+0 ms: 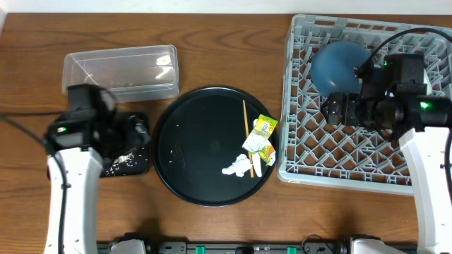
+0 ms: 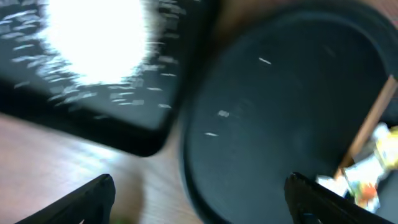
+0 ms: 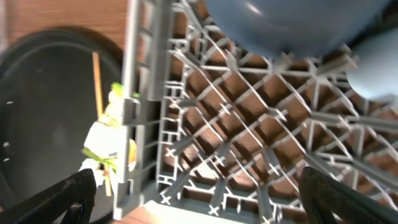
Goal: Sort waste into correct bins and load items into the dishwasher rack
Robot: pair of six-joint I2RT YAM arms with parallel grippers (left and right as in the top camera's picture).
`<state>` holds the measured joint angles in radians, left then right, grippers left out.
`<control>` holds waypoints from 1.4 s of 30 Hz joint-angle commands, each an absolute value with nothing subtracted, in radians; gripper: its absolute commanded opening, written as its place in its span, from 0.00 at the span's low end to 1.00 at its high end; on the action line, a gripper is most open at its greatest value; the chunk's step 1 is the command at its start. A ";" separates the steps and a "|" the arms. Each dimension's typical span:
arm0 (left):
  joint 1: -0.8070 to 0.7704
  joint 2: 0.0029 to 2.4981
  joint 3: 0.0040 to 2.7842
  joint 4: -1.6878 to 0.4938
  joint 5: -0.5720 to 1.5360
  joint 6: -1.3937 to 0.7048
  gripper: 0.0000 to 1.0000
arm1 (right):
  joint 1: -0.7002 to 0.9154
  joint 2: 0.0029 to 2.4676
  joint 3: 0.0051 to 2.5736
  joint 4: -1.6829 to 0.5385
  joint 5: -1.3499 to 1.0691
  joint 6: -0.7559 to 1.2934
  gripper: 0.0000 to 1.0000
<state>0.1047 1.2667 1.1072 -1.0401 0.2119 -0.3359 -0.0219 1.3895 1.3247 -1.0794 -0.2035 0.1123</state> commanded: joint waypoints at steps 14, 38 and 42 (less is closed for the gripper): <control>-0.499 1.591 1.103 -0.873 0.292 -0.384 0.88 | -0.014 1.394 1.318 -1.100 -0.153 0.160 0.99; -0.651 1.781 1.127 -0.756 0.266 -0.395 0.06 | -0.014 1.394 1.318 -1.102 -0.141 0.160 0.99; -0.563 1.717 1.203 -0.873 0.141 -0.343 0.06 | -0.014 1.394 1.318 -1.102 -0.130 0.160 0.99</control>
<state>-0.6224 1.7824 1.1263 -0.8440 0.2481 -0.3855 -0.0219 1.3960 1.3239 -1.1007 -0.1482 0.1497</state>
